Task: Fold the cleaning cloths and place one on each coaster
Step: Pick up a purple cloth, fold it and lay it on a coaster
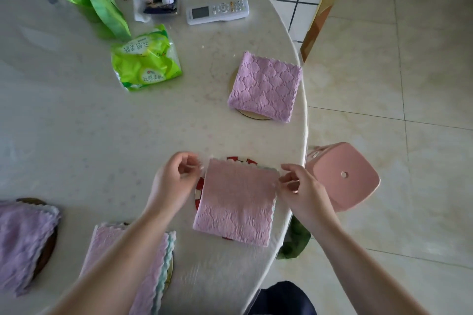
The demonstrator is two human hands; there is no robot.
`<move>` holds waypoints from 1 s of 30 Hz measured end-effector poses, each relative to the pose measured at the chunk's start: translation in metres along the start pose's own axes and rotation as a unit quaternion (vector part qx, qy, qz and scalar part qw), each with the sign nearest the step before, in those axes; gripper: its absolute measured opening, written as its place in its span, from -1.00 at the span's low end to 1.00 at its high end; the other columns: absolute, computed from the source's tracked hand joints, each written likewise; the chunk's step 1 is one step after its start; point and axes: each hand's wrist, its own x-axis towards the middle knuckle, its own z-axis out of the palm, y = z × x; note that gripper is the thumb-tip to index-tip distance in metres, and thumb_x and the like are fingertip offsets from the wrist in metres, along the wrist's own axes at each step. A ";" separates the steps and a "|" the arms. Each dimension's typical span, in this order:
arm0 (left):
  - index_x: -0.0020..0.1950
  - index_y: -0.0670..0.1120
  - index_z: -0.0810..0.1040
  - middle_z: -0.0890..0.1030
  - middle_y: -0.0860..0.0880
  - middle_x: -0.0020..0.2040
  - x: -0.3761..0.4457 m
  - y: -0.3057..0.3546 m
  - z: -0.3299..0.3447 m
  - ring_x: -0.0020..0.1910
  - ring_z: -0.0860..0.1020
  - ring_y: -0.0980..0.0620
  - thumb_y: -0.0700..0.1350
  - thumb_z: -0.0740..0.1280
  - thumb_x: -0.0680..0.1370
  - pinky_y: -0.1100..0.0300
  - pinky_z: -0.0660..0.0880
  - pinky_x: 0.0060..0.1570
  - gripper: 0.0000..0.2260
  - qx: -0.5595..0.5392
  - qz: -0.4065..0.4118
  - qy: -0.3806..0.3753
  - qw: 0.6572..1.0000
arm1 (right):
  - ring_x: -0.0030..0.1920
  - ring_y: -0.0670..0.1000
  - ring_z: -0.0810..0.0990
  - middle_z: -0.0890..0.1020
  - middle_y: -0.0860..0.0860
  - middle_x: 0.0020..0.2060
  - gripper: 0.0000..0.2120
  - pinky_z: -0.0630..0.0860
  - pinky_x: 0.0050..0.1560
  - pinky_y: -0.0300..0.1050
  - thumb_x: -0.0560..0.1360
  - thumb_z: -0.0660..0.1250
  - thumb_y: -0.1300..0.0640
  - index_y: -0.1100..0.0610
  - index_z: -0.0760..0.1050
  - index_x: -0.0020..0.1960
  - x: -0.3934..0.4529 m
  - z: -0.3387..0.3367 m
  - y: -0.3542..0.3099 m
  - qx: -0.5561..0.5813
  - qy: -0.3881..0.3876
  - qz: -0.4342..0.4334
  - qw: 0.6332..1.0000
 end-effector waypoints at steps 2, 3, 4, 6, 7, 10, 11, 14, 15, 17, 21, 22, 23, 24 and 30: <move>-0.12 0.16 0.49 0.61 0.18 -0.16 -0.016 -0.011 -0.002 -0.15 0.57 0.19 -0.16 0.39 0.47 0.26 0.44 -0.12 -0.79 -0.008 -0.016 -0.017 1.000 | -0.15 -0.19 0.56 0.57 -0.18 -0.13 -0.64 0.46 -0.22 -0.32 0.46 0.35 0.10 0.00 0.43 0.25 -0.012 0.004 0.002 -0.007 -0.007 0.010 1.000; -0.12 0.17 0.48 0.61 0.18 -0.16 -0.022 -0.014 -0.001 -0.15 0.57 0.17 -0.17 0.39 0.47 0.22 0.45 -0.11 -0.78 -0.013 -0.021 -0.033 0.999 | -0.14 -0.18 0.57 0.56 -0.18 -0.12 -0.62 0.48 -0.22 -0.29 0.47 0.35 0.09 0.00 0.41 0.27 -0.017 0.006 0.003 -0.012 -0.009 0.012 1.000; -0.12 0.17 0.47 0.61 0.18 -0.15 -0.026 -0.016 0.001 -0.16 0.58 0.17 -0.18 0.40 0.46 0.19 0.47 -0.10 -0.77 -0.013 -0.021 -0.048 0.999 | -0.13 -0.16 0.57 0.57 -0.18 -0.12 -0.61 0.49 -0.21 -0.26 0.47 0.35 0.08 -0.01 0.39 0.28 -0.020 0.008 0.003 -0.017 -0.010 0.013 1.000; -0.12 0.15 0.49 0.62 0.17 -0.15 -0.032 -0.014 0.005 -0.16 0.59 0.16 -0.18 0.40 0.46 0.17 0.50 -0.11 -0.78 -0.007 -0.011 -0.065 0.998 | -0.10 -0.13 0.58 0.58 -0.15 -0.11 -0.58 0.51 -0.17 -0.21 0.47 0.36 0.06 -0.03 0.36 0.31 -0.022 0.011 0.002 -0.028 -0.010 0.009 1.000; -0.11 0.11 0.51 0.62 0.17 -0.15 -0.034 -0.012 0.006 -0.16 0.59 0.15 -0.18 0.40 0.45 0.19 0.50 -0.13 -0.81 -0.001 -0.005 -0.067 0.998 | -0.10 -0.12 0.57 0.57 -0.15 -0.10 -0.57 0.51 -0.15 -0.19 0.47 0.36 0.05 -0.03 0.35 0.31 -0.022 0.013 0.002 -0.032 -0.006 0.006 0.999; -0.10 0.06 0.50 0.60 0.16 -0.20 -0.033 -0.005 0.008 -0.18 0.59 0.13 -0.16 0.42 0.44 0.20 0.48 -0.17 -0.85 0.020 0.009 -0.061 0.998 | -0.12 -0.11 0.57 0.56 -0.12 -0.10 -0.55 0.52 -0.16 -0.17 0.47 0.37 0.04 -0.04 0.34 0.32 -0.023 0.018 0.002 -0.034 0.013 -0.006 0.999; -0.13 0.08 0.49 0.60 0.15 -0.20 -0.033 -0.003 0.008 -0.18 0.58 0.12 -0.14 0.42 0.44 0.19 0.47 -0.16 -0.84 0.026 0.009 -0.059 0.998 | -0.13 -0.11 0.57 0.56 -0.11 -0.10 -0.56 0.52 -0.16 -0.16 0.47 0.36 0.04 -0.04 0.34 0.32 -0.023 0.020 0.003 -0.038 0.017 -0.013 0.999; -0.18 0.10 0.44 0.59 0.13 -0.19 -0.034 -0.002 0.006 -0.18 0.57 0.13 -0.11 0.40 0.45 0.17 0.46 -0.16 -0.84 0.031 0.004 -0.054 0.998 | -0.14 -0.10 0.57 0.55 -0.10 -0.11 -0.57 0.52 -0.18 -0.15 0.49 0.34 0.08 -0.05 0.34 0.32 -0.026 0.023 0.002 -0.048 0.024 -0.027 0.998; -0.17 0.09 0.44 0.58 0.13 -0.18 -0.035 -0.002 0.006 -0.18 0.56 0.13 -0.10 0.39 0.46 0.19 0.45 -0.17 -0.85 0.028 0.005 -0.054 0.998 | -0.14 -0.09 0.57 0.55 -0.10 -0.13 -0.58 0.53 -0.18 -0.13 0.49 0.34 0.09 -0.05 0.35 0.32 -0.027 0.024 0.001 -0.049 0.027 -0.032 0.998; -0.17 0.09 0.41 0.56 0.13 -0.17 -0.037 -0.002 0.005 -0.18 0.55 0.13 -0.12 0.38 0.47 0.26 0.43 -0.22 -0.83 0.010 0.008 -0.055 0.998 | -0.14 -0.05 0.57 0.55 -0.10 -0.16 -0.60 0.54 -0.16 -0.07 0.49 0.33 0.12 -0.04 0.36 0.30 -0.029 0.025 -0.002 -0.046 0.031 -0.038 0.998; -0.11 0.07 0.41 0.54 0.13 -0.15 -0.039 -0.004 0.005 -0.15 0.56 0.05 -0.14 0.34 0.51 0.27 0.38 -0.31 -0.86 -0.023 -0.006 -0.038 0.999 | -0.15 -0.05 0.56 0.55 -0.11 -0.17 -0.62 0.50 -0.18 -0.12 0.49 0.31 0.17 -0.05 0.38 0.28 -0.029 0.026 -0.007 -0.029 0.031 -0.030 0.999; -0.07 0.05 0.42 0.54 0.13 -0.15 -0.038 -0.003 0.006 -0.14 0.55 0.05 -0.14 0.33 0.51 0.27 0.38 -0.31 -0.89 -0.025 -0.010 -0.037 0.999 | -0.15 -0.05 0.56 0.56 -0.11 -0.17 -0.62 0.50 -0.18 -0.12 0.49 0.31 0.16 -0.05 0.38 0.28 -0.028 0.026 -0.008 -0.025 0.032 -0.024 0.999; -0.03 0.04 0.43 0.54 0.13 -0.14 -0.036 -0.002 0.006 -0.13 0.55 0.05 -0.14 0.32 0.52 0.27 0.38 -0.29 -0.89 -0.025 -0.012 -0.039 0.999 | -0.14 -0.06 0.56 0.56 -0.10 -0.16 -0.63 0.50 -0.17 -0.13 0.50 0.31 0.16 -0.04 0.39 0.27 -0.027 0.026 -0.008 -0.019 0.034 -0.017 0.999; 0.00 0.03 0.44 0.54 0.13 -0.12 -0.035 -0.001 0.006 -0.11 0.54 0.06 -0.13 0.31 0.52 0.25 0.39 -0.27 -0.89 -0.022 -0.014 -0.041 0.999 | -0.14 -0.06 0.55 0.56 -0.09 -0.15 -0.64 0.50 -0.17 -0.13 0.50 0.31 0.15 -0.04 0.40 0.27 -0.026 0.026 -0.008 -0.013 0.035 -0.010 0.999; 0.13 0.03 0.43 0.55 0.13 -0.08 -0.033 -0.017 -0.011 -0.06 0.55 0.04 -0.17 0.33 0.51 0.10 0.47 0.00 -0.77 -0.078 -0.039 -0.048 0.995 | -0.16 -0.04 0.53 0.55 -0.04 -0.12 -0.64 0.43 -0.26 -0.23 0.48 0.33 0.13 -0.01 0.40 0.26 -0.036 0.028 -0.003 -0.014 0.065 -0.003 0.998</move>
